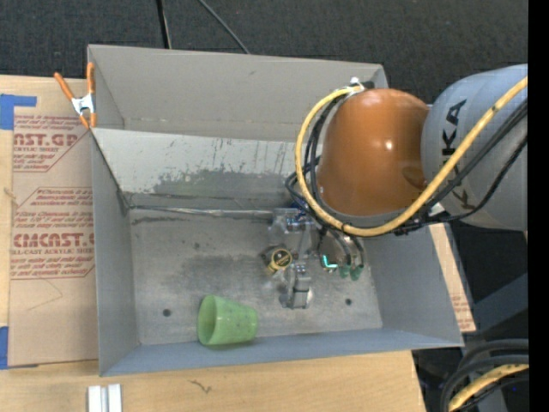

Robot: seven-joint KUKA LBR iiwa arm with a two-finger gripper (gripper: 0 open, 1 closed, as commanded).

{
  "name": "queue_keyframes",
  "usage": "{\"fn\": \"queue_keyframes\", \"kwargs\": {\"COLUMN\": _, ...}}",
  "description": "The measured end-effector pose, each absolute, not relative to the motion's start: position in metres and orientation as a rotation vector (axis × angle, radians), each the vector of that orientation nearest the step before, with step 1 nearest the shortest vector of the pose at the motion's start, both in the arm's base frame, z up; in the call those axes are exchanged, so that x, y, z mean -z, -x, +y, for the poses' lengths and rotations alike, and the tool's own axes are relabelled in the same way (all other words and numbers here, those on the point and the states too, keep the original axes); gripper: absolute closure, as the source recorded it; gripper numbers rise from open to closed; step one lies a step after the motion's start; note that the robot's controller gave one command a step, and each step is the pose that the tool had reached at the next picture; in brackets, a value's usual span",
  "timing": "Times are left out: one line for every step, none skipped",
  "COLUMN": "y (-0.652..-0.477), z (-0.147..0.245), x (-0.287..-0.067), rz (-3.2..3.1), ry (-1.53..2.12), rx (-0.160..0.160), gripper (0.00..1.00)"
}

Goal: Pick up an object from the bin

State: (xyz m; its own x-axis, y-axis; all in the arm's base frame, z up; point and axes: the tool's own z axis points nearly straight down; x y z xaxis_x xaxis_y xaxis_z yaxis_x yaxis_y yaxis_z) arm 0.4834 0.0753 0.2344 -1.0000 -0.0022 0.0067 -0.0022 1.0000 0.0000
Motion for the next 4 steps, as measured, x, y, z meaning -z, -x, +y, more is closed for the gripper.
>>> {"fn": "queue_keyframes", "kwargs": {"y": -0.486, "z": 0.139, "x": -0.084, "rz": -3.114, "ry": -0.414, "rx": -0.002, "gripper": 0.00}}
{"fn": "queue_keyframes", "kwargs": {"y": -0.480, "z": 0.163, "x": -0.100, "rz": -3.078, "ry": -0.628, "rx": 0.002, "gripper": 0.00}}
{"fn": "queue_keyframes", "kwargs": {"y": -0.479, "z": 0.192, "x": -0.100, "rz": -3.033, "ry": -0.823, "rx": 0.002, "gripper": 0.00}}
{"fn": "queue_keyframes", "kwargs": {"y": -0.486, "z": 0.185, "x": -0.068, "rz": -3.045, "ry": -0.779, "rx": 0.002, "gripper": 0.00}}
